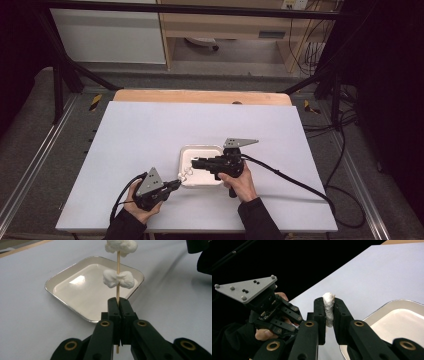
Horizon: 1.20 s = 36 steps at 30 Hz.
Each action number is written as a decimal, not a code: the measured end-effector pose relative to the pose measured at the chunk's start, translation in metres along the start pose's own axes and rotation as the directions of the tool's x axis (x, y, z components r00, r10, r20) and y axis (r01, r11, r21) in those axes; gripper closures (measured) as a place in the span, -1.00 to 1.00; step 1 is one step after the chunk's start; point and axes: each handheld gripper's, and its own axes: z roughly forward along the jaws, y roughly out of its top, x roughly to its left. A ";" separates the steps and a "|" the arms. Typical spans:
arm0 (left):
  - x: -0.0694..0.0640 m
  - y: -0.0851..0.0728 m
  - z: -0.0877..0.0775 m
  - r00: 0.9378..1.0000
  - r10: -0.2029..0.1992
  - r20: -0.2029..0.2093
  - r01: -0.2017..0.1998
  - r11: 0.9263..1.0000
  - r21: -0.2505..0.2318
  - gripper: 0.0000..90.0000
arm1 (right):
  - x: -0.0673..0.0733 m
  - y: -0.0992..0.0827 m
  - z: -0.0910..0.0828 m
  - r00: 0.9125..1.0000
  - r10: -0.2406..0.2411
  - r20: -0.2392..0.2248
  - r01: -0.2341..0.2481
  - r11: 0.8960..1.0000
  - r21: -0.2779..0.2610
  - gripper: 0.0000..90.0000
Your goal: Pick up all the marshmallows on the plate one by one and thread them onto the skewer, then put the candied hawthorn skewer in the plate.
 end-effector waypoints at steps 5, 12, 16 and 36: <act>0.002 0.000 0.000 0.999 -0.031 0.021 0.031 0.999 -0.025 0.98 | 0.002 0.000 -0.002 0.999 -0.014 0.040 0.014 1.000 0.008 0.77; 0.006 0.002 -0.001 0.998 -0.064 0.022 0.066 0.995 -0.079 0.98 | 0.009 0.008 -0.022 0.986 -0.093 0.135 0.100 0.994 -0.045 -0.18; 0.008 0.003 -0.001 0.997 -0.077 0.026 0.078 0.993 -0.089 0.98 | 0.005 0.005 -0.034 0.969 -0.122 0.214 0.134 0.990 -0.039 -0.50; 0.015 0.023 0.008 0.989 -0.146 -0.032 0.147 0.988 0.046 0.98 | -0.032 -0.045 -0.101 0.872 -0.183 0.455 0.104 0.976 0.193 -0.98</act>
